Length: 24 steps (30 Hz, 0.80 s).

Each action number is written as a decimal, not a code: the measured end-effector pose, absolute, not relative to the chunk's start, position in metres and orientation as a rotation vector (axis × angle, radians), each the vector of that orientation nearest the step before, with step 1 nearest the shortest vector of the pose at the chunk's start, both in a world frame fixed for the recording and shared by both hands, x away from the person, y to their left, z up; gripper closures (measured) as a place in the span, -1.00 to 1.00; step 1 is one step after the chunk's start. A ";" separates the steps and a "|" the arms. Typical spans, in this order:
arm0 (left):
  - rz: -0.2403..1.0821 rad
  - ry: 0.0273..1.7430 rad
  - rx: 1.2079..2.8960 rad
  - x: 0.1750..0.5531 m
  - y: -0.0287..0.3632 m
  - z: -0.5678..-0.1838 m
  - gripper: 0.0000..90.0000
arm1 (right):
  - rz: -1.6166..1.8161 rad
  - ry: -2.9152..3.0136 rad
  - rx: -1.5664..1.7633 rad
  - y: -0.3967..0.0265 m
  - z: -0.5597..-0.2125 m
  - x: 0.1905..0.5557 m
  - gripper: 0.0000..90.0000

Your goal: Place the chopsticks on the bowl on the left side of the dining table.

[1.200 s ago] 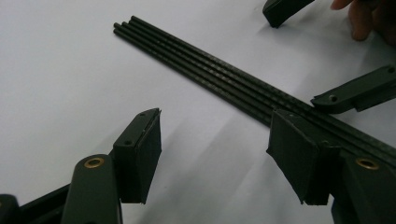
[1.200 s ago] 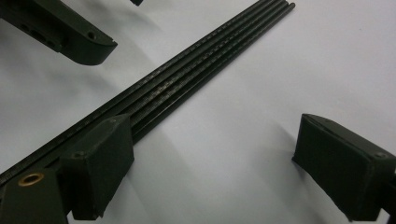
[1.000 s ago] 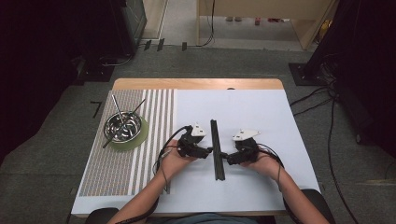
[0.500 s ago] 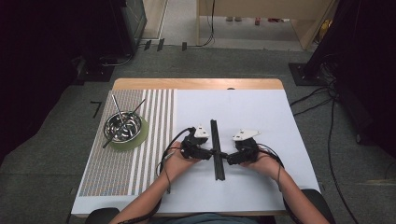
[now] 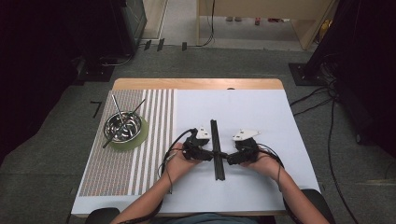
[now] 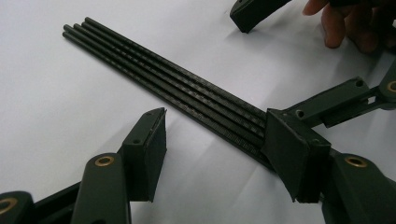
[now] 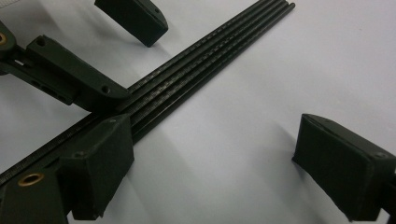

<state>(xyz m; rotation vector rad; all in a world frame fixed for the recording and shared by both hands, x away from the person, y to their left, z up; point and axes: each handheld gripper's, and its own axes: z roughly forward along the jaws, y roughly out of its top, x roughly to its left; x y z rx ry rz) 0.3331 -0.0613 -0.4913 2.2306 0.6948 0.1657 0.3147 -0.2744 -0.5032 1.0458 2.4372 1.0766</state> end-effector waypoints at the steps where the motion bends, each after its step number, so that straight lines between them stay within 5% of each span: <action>1: 0.163 0.697 2.229 0.333 -0.061 -0.492 -0.11 | 1.077 2.437 1.046 -0.274 -0.503 0.315 -0.75; 14: 0.194 0.691 2.241 0.332 -0.060 -0.492 -0.01 | 1.076 2.437 1.044 -0.274 -0.503 0.315 -0.75; 24: 0.188 0.730 2.244 0.336 -0.055 -0.489 0.38 | 1.076 2.438 1.045 -0.274 -0.503 0.315 -0.75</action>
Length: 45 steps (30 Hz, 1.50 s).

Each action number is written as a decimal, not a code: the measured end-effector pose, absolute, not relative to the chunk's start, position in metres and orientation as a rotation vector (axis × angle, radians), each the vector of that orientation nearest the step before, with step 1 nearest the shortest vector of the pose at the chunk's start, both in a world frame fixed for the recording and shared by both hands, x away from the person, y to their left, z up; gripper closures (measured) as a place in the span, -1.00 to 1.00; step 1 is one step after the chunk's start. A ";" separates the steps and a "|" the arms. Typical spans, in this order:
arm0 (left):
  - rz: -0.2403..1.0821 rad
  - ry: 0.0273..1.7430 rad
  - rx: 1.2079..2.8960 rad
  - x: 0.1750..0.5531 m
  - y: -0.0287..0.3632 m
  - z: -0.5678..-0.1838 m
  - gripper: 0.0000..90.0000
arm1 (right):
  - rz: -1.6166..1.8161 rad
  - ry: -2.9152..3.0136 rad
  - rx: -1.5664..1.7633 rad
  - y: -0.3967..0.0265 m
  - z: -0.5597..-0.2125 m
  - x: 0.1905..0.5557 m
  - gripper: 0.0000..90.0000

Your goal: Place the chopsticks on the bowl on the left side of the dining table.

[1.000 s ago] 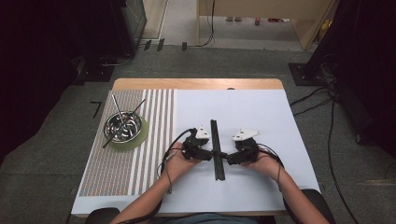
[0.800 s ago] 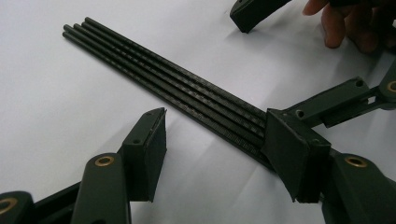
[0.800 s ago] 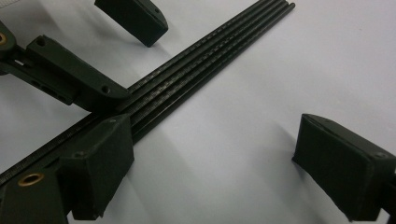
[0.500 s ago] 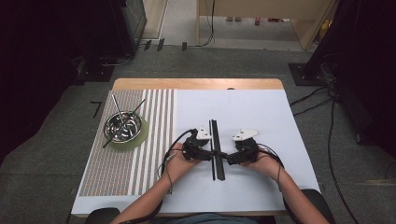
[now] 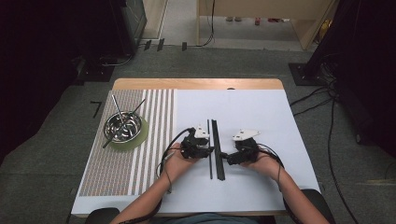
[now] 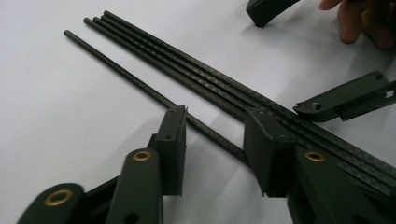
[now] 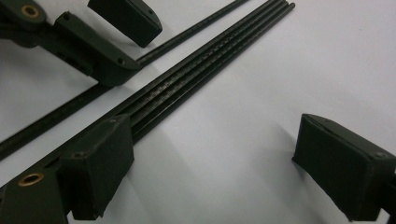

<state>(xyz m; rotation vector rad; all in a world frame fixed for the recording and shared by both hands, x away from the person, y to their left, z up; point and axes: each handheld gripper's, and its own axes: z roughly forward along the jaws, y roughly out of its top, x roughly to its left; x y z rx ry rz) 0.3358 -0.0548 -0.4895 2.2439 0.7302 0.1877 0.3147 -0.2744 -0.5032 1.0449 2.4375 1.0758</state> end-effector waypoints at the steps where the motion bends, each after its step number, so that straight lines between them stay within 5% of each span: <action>1: 0.189 0.734 2.247 0.336 -0.054 -0.489 0.43 | 1.076 2.438 1.045 -0.274 -0.503 0.315 -0.75; 25: 0.185 0.761 2.239 0.354 -0.035 -0.487 0.77 | 1.077 2.437 1.049 -0.274 -0.503 0.315 -0.75; 45: 0.207 0.822 2.243 0.338 -0.027 -0.486 0.54 | 1.077 2.437 1.047 -0.274 -0.503 0.315 -0.75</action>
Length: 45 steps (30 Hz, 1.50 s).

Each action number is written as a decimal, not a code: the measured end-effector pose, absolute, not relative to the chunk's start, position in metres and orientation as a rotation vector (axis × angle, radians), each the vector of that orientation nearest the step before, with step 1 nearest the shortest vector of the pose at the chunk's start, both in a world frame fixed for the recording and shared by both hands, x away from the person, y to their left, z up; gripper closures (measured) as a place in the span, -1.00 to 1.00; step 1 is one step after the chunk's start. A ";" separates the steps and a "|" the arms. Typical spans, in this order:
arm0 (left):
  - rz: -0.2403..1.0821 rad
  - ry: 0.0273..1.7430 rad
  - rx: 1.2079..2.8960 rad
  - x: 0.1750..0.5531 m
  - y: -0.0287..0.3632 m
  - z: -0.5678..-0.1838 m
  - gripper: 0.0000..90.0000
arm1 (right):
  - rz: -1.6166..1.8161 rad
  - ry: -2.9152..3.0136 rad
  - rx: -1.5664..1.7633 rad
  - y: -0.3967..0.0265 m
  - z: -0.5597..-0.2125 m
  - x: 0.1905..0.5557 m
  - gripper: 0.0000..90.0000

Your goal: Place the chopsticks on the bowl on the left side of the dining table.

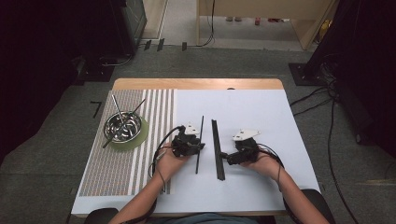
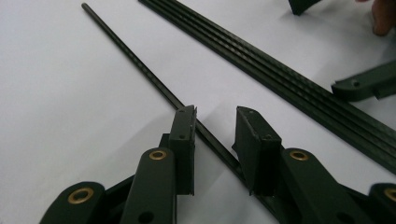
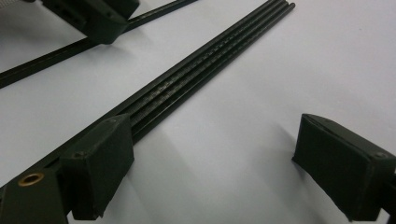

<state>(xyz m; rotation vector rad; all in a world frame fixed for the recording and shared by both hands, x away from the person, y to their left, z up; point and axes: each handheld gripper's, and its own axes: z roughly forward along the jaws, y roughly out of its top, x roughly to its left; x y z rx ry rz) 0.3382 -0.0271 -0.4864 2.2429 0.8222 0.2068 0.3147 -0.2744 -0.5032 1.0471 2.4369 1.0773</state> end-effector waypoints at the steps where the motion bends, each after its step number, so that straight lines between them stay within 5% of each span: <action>1: 0.207 0.822 2.243 0.338 -0.027 -0.486 0.55 | 1.077 2.437 1.047 -0.274 -0.503 0.315 -0.75; 12: 0.210 0.831 2.261 0.344 -0.015 -0.483 0.83 | 1.077 2.437 1.047 -0.274 -0.503 0.315 -0.75; 45: 0.199 0.858 2.289 0.369 0.014 -0.481 0.90 | 1.080 2.436 1.042 -0.274 -0.503 0.315 -0.75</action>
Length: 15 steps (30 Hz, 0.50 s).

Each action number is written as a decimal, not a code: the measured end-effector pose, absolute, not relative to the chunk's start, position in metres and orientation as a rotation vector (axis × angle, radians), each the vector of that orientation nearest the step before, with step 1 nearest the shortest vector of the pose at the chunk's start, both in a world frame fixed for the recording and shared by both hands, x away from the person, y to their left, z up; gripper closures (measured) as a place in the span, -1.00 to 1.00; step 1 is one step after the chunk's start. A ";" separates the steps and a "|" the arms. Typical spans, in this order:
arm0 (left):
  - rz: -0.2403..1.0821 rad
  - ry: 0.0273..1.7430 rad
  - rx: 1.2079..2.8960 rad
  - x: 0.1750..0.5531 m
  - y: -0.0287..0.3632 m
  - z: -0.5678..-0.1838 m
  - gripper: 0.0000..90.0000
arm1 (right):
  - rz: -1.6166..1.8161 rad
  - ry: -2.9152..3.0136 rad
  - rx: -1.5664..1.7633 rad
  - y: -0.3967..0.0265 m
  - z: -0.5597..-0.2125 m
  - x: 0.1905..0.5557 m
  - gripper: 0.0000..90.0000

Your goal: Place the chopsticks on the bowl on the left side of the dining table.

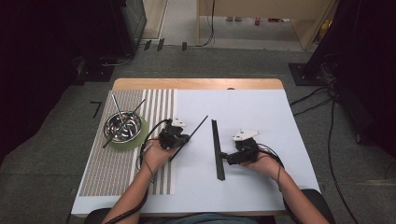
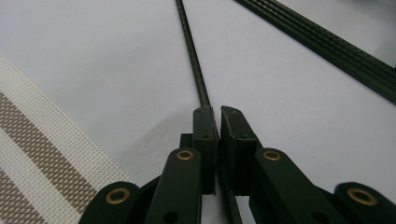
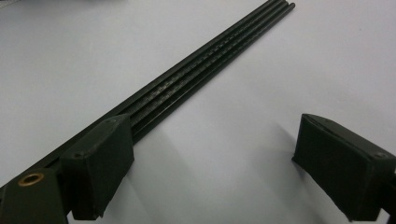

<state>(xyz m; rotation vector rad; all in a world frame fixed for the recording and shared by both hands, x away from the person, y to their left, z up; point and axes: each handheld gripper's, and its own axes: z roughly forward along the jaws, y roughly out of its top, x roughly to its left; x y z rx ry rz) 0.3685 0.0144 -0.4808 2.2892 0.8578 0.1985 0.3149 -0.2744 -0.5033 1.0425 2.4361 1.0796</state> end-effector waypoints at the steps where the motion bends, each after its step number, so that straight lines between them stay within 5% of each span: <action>1: 0.205 0.861 2.289 0.369 0.015 -0.481 0.91 | 1.080 2.436 1.042 -0.274 -0.503 0.315 -0.75; 15: 0.233 0.886 2.262 0.368 0.018 -0.484 0.91 | 1.080 2.436 1.040 -0.274 -0.503 0.315 -0.75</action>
